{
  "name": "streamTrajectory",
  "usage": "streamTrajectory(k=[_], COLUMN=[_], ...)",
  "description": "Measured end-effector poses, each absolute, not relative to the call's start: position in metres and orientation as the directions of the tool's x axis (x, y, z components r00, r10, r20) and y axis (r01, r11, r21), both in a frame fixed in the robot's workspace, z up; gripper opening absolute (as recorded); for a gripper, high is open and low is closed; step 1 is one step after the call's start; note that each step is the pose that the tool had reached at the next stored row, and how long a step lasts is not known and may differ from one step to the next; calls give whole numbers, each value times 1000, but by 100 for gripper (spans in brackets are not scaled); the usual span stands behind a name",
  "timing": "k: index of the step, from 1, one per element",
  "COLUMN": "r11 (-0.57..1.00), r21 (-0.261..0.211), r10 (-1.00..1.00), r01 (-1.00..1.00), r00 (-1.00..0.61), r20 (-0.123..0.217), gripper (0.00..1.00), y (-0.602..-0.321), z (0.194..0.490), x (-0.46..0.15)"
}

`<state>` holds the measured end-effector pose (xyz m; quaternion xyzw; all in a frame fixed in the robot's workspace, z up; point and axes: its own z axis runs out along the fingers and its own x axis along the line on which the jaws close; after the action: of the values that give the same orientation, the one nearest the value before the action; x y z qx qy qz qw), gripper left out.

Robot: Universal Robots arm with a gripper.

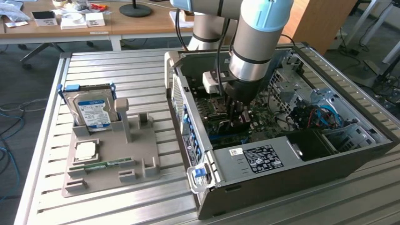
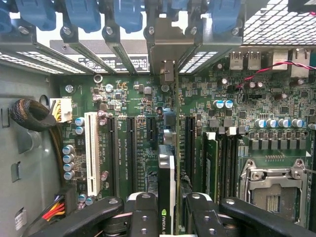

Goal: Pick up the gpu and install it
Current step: 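Insert the gpu into the slot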

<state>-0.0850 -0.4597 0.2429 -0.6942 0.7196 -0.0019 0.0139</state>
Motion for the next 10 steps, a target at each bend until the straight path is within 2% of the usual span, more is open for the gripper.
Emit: streamTrajectory(k=[10], r11=[36], r21=[-22], r10=[-999], r01=[-999], r00=[-36], r20=[-17], gripper=[27], y=[-460], z=[242], x=[-85])
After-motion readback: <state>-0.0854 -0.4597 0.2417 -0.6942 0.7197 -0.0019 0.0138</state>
